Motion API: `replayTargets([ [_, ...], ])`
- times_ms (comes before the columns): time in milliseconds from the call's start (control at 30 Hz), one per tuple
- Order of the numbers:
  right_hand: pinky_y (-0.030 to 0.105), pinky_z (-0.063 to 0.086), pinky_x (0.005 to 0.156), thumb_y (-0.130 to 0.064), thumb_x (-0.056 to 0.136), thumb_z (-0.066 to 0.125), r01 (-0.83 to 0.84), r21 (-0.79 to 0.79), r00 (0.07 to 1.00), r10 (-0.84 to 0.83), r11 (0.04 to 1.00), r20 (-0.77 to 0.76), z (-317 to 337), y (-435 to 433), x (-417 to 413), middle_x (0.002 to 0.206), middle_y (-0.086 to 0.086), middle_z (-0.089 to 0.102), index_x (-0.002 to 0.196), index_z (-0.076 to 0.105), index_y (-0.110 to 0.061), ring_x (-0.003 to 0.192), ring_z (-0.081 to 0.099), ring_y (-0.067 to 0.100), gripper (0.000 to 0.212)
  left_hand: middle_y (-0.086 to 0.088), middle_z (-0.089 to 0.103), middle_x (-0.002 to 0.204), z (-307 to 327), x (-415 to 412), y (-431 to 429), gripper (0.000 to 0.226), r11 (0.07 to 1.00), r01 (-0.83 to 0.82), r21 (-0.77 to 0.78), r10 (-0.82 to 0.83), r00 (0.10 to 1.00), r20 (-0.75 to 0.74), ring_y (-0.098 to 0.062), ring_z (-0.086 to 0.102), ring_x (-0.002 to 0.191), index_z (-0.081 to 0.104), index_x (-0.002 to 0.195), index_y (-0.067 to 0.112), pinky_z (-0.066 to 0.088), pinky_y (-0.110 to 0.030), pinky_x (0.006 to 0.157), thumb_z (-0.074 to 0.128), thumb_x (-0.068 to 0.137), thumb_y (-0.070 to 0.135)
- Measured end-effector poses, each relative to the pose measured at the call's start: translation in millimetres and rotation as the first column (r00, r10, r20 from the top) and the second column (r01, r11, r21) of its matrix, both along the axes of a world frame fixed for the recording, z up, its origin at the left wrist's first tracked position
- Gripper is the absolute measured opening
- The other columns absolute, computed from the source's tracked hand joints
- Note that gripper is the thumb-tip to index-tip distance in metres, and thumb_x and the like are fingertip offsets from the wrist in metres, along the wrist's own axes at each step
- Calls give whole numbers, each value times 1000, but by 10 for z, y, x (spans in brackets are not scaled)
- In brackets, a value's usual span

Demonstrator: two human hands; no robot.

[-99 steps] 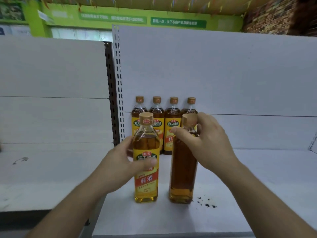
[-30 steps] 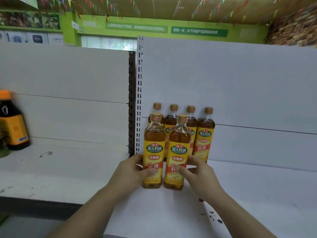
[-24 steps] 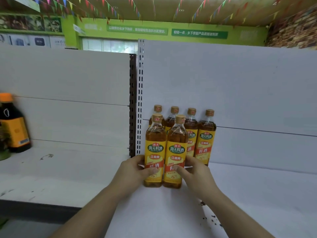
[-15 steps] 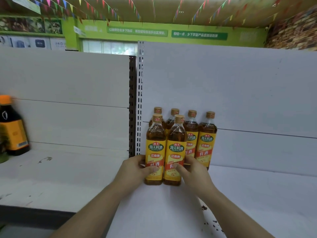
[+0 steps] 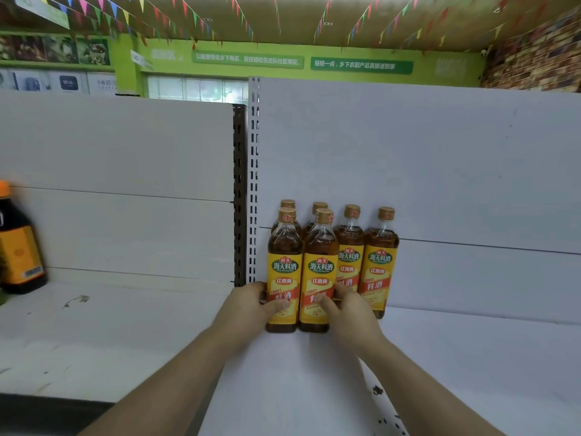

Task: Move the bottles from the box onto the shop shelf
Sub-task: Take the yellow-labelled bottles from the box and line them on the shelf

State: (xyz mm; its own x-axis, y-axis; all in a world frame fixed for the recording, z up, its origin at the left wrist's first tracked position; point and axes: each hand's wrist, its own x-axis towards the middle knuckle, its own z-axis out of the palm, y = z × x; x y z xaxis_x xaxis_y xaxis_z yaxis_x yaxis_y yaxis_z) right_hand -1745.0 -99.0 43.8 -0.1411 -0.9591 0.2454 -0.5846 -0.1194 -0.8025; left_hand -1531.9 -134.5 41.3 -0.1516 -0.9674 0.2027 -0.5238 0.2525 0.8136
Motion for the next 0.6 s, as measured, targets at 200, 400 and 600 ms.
replayTargets([
  [200,34,54,100,-39,104,55,22,-8,999,-22,1000,-29,-11,-53,3,128,-11,67,139,58,-23,118,65,14,38,16,72,109,21,-22,-57,34,1000,-14,-25,17,992,129,-6,69,97,65,120,33,58,-33,89,66,93,53],
  [400,34,55,100,-40,104,55,32,-6,998,-32,999,-49,-25,-77,10,129,-11,67,140,58,-23,119,64,14,39,17,69,110,23,-52,-111,38,1000,3,-23,1,985,171,-8,68,101,62,127,31,58,-34,91,61,96,54],
  [600,32,55,99,-41,104,55,63,-13,996,-63,998,-67,-34,-68,56,129,-12,67,140,58,-24,118,64,13,40,13,70,116,39,-35,-149,40,999,34,-35,-23,962,272,-11,67,104,58,128,32,58,-39,93,54,98,57],
])
